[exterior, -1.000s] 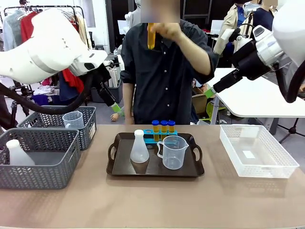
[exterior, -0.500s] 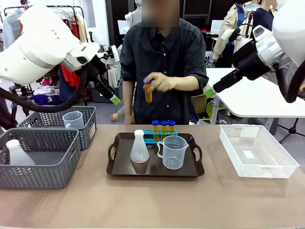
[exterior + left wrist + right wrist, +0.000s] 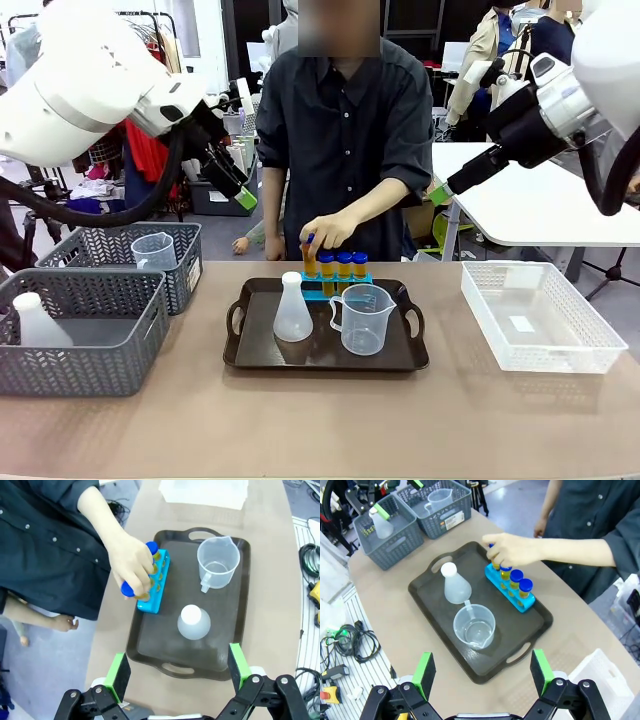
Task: Prepare the laboratory tools.
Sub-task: Pick up one Small flask and place it on the Handle tray.
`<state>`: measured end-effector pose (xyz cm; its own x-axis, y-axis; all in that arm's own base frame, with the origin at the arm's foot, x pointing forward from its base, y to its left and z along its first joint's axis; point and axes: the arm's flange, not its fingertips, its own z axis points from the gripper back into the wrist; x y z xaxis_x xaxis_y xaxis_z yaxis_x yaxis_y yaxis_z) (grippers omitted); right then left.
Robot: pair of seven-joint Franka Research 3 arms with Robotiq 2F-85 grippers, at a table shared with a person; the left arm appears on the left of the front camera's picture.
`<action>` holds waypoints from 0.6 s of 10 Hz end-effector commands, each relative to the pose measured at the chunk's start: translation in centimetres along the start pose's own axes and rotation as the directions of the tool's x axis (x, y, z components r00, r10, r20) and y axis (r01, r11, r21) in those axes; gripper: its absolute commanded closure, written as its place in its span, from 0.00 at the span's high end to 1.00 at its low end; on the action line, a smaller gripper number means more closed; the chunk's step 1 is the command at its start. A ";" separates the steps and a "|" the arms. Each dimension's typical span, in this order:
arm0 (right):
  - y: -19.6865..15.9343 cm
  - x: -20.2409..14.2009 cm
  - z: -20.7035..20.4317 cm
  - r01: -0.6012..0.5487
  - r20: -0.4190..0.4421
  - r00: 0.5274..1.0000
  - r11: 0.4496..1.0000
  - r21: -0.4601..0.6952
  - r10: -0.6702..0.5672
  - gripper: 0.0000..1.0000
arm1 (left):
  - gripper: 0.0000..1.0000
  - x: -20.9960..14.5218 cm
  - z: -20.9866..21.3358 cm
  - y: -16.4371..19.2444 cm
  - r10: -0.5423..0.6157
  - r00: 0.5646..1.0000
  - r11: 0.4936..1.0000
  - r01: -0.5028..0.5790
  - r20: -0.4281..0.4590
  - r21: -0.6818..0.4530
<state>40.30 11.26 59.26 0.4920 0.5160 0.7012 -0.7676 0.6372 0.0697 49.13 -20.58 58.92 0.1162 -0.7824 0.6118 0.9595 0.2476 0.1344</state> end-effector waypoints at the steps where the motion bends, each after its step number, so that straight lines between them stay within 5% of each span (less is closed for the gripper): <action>1: 0.0 0.1 0.1 0.002 0.006 1.000 1.000 0.008 -0.002 1.00 | 1.00 -0.5 0.6 -0.5 -0.036 0.998 0.999 0.036 0.052 0.004; 6: 0.0 0.1 0.1 0.002 0.006 1.000 1.000 0.008 -0.002 1.00 | 1.00 -0.9 1.2 -1.2 -0.034 0.997 0.999 0.033 0.064 0.006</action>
<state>40.29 11.26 59.26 0.4920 0.5160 0.7012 -0.7676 0.6372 0.0697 48.23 -20.23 59.79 0.0815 -0.7667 0.6368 0.9607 0.2305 0.1546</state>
